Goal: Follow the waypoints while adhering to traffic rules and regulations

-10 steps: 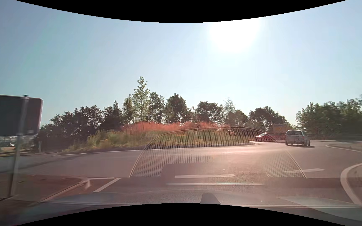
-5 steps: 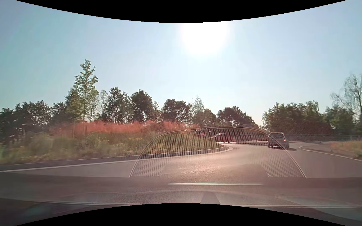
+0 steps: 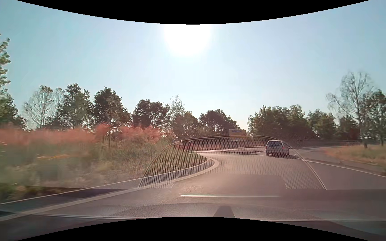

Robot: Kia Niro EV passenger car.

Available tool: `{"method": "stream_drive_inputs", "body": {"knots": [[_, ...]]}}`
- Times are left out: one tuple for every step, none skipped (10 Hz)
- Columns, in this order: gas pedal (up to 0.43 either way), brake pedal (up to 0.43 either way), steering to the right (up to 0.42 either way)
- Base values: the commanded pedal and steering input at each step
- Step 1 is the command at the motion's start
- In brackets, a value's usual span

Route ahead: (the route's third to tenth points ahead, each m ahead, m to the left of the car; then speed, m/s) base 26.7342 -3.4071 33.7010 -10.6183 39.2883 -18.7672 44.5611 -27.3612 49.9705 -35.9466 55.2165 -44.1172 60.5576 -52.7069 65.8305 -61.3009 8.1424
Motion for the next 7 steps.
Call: {"method": "stream_drive_inputs", "body": {"knots": [[0.098, 0.000, 0.145], [0.098, 0.000, 0.135], [0.110, 0.000, 0.127], [0.150, 0.000, 0.116], [0.150, 0.000, 0.100], [0.150, 0.000, 0.086], [0.150, 0.000, 0.077]]}}
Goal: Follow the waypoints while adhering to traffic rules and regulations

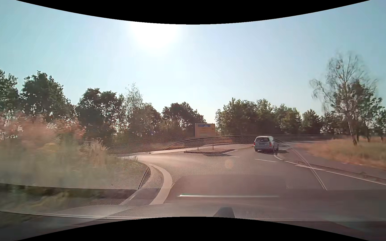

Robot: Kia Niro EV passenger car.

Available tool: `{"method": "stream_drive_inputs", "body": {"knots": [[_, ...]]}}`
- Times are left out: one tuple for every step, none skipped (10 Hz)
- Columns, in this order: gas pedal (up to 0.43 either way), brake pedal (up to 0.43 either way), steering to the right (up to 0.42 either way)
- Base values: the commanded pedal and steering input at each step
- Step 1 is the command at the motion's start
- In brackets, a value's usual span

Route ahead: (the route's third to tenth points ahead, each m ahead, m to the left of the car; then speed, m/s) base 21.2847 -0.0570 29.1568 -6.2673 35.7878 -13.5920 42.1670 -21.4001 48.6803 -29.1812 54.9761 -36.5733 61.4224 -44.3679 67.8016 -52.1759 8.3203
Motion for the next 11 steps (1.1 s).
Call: {"method": "stream_drive_inputs", "body": {"knots": [[0.150, 0.000, 0.076], [0.150, 0.000, 0.075], [0.150, 0.000, 0.075], [0.150, 0.000, 0.075], [0.150, 0.000, 0.075], [0.150, 0.000, 0.076], [0.150, 0.000, 0.079], [0.150, 0.000, 0.081], [0.150, 0.000, 0.088], [0.150, 0.000, 0.096], [0.150, 0.000, 0.104]]}}
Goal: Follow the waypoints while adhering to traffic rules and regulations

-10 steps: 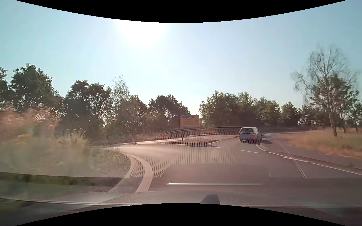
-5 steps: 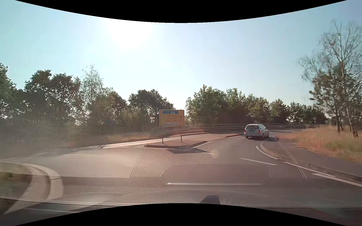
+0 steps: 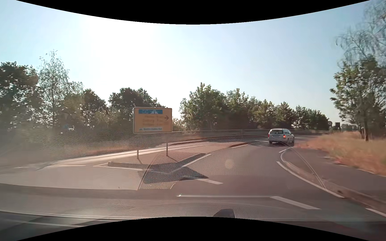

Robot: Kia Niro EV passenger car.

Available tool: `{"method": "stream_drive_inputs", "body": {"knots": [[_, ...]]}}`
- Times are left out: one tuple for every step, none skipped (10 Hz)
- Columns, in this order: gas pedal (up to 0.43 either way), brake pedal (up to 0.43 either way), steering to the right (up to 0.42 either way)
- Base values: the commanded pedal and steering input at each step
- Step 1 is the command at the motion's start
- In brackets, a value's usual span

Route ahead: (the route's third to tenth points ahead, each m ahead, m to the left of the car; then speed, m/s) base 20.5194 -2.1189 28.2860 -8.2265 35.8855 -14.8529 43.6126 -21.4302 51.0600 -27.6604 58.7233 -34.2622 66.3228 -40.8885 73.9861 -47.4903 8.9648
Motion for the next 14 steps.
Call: {"method": "stream_drive_inputs", "body": {"knots": [[0.150, 0.000, 0.109], [0.150, 0.000, 0.112], [0.150, 0.000, 0.115], [0.150, 0.000, 0.118], [0.150, 0.000, 0.119], [0.150, 0.000, 0.119], [0.150, 0.000, 0.119], [0.150, 0.000, 0.120], [0.150, 0.000, 0.120], [0.150, 0.000, 0.120], [0.150, 0.000, 0.120], [0.157, 0.000, 0.120], [0.157, 0.000, 0.120], [0.157, 0.000, 0.119]]}}
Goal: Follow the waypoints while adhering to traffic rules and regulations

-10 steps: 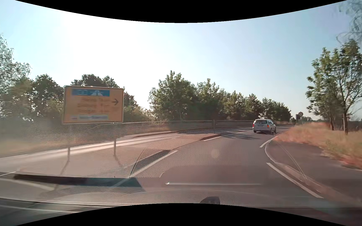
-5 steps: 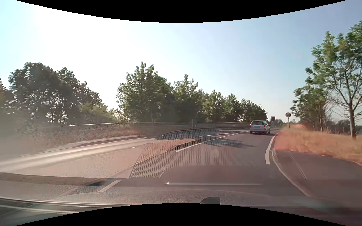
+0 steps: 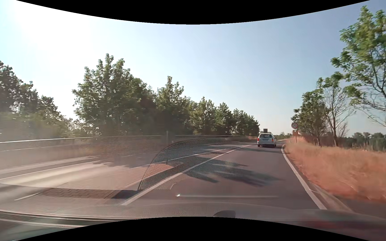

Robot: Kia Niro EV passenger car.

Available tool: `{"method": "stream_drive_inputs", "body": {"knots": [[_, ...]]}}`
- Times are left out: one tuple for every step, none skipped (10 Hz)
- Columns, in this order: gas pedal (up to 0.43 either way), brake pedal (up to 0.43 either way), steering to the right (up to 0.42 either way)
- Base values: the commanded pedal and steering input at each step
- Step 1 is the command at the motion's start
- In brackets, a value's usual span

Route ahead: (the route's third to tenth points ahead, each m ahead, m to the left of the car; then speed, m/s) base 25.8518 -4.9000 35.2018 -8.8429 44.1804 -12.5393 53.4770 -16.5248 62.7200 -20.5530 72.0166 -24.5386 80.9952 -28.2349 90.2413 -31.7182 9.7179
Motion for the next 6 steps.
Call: {"method": "stream_drive_inputs", "body": {"knots": [[0.169, 0.000, 0.119], [0.169, 0.000, 0.117], [0.169, 0.000, 0.114], [0.169, 0.000, 0.110], [0.177, 0.000, 0.101], [0.177, 0.000, 0.090]]}}
